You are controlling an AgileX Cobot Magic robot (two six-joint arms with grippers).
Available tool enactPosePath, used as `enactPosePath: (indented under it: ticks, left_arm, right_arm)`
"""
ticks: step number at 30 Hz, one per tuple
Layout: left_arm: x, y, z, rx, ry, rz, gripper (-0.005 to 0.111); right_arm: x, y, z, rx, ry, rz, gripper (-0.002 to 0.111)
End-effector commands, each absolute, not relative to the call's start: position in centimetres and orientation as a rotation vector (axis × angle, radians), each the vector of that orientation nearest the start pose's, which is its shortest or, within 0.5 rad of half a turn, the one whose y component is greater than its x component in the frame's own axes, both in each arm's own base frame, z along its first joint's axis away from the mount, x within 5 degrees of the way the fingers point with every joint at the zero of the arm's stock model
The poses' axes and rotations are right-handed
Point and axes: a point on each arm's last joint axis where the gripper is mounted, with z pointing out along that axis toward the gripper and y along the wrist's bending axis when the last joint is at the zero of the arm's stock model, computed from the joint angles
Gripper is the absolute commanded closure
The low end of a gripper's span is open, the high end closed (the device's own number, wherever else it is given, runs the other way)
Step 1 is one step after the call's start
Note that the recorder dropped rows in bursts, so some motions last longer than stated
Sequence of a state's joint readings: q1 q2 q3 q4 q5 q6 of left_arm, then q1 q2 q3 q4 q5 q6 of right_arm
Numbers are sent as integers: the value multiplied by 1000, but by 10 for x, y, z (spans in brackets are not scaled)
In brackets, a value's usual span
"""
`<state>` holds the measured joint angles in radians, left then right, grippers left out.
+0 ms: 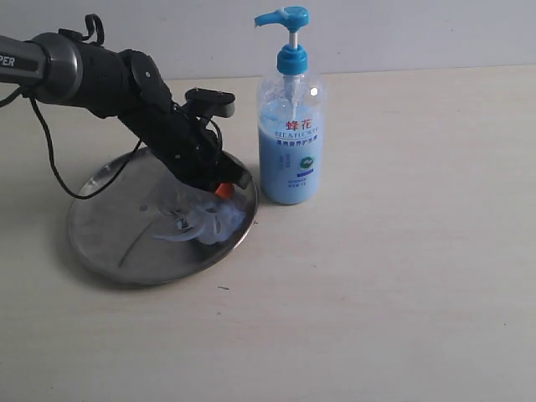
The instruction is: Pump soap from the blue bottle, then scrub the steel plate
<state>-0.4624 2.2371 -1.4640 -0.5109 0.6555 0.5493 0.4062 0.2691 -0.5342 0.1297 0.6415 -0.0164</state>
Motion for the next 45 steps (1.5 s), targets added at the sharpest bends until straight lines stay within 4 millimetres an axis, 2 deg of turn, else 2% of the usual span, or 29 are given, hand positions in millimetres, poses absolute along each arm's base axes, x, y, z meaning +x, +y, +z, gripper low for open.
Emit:
enactPosePath:
  ticks: [1, 11, 15, 20, 24, 37, 45]
  left_arm:
    - [368, -222, 77, 971, 2792, -496, 107]
    - [393, -220, 81, 885, 2565, -327, 107]
    - [397, -215, 75, 888, 2550, -294, 107]
    - [392, -213, 62, 920, 2612, -303, 107]
    - [385, -217, 61, 934, 2668, -347, 107]
    - [367, -220, 72, 1030, 2795, -450, 107]
    - [366, -220, 73, 1032, 2796, -452, 107]
  right_arm:
    - [45, 27, 316, -356, 1840, 413, 108]
    - [45, 27, 316, -356, 1840, 413, 108]
    - [45, 27, 316, -356, 1840, 413, 108]
    - [45, 27, 316, -356, 1840, 413, 108]
    - [45, 27, 316, -356, 1840, 413, 108]
    - [45, 27, 316, -356, 1840, 413, 108]
    - [45, 27, 316, -356, 1840, 413, 108]
